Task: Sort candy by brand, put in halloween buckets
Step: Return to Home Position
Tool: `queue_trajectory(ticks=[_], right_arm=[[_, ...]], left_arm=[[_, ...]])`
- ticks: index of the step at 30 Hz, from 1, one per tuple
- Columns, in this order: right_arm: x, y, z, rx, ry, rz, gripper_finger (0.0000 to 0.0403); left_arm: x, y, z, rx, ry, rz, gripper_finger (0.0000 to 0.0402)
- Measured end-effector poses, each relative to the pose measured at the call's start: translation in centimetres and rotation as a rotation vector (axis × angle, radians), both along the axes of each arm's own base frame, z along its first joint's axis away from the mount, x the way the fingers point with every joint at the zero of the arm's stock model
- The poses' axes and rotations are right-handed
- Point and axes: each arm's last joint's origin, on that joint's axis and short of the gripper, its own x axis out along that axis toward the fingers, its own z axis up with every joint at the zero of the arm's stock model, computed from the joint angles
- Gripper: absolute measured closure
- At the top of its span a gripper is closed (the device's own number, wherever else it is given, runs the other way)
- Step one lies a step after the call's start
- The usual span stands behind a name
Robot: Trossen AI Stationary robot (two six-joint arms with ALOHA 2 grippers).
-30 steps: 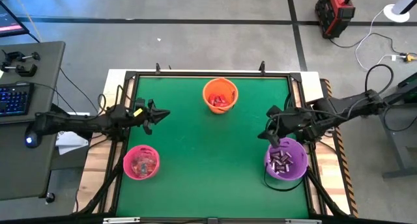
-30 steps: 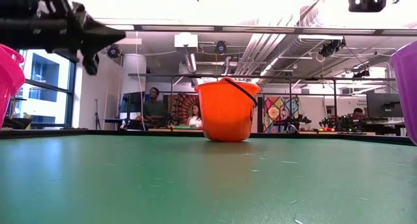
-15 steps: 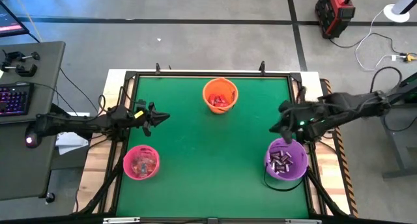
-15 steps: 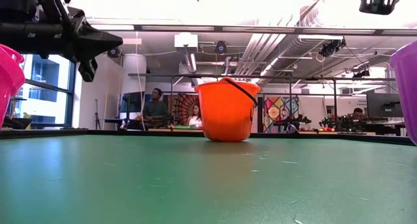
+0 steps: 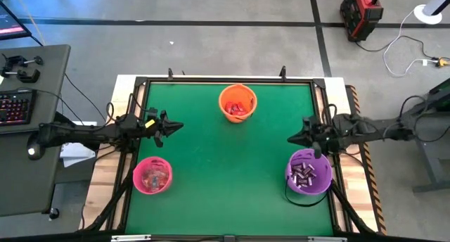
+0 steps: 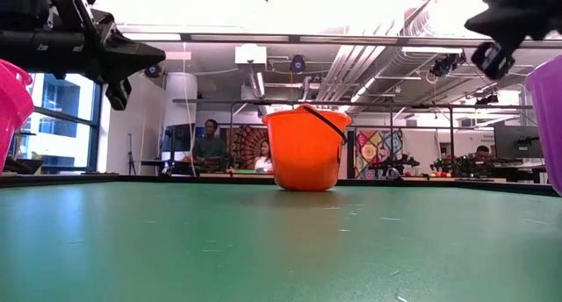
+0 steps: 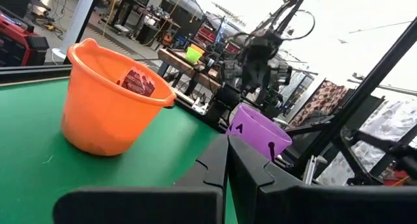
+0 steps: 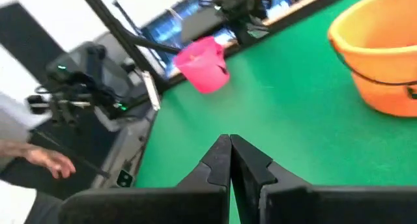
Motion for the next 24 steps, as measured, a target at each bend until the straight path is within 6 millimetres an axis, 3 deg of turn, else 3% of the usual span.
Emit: queue_trajectory(ticks=[3, 9, 16, 22, 24], right_arm=[[-0.5, 0.0, -2.1, 0.013, -0.064, 0.028, 0.0403], [-1.7, -0.1, -3.8, -0.002, -0.17, 0.038, 0.0403], [-1.1, 0.0, -5.1, -0.117, -0.177, 0.076, 0.0403], [0.0, 0.2, -7.3, -0.168, -0.318, 0.092, 0.0403], [0.1, 0.2, -7.1, -0.215, -0.335, 0.082, 0.0403]], left_arm=[[0.0, 0.0, 0.0, 0.0, 0.0, 0.0, 0.0401], [0.0, 0.0, 0.0, 0.0, 0.0, 0.0, 0.0401], [0.0, 0.0, -0.1, -0.001, 0.01, 0.0, 0.0401], [0.0, 0.0, -0.2, -0.002, 0.024, 0.0, 0.0401], [0.0, 0.0, -0.3, -0.003, 0.031, 0.0, 0.0401]])
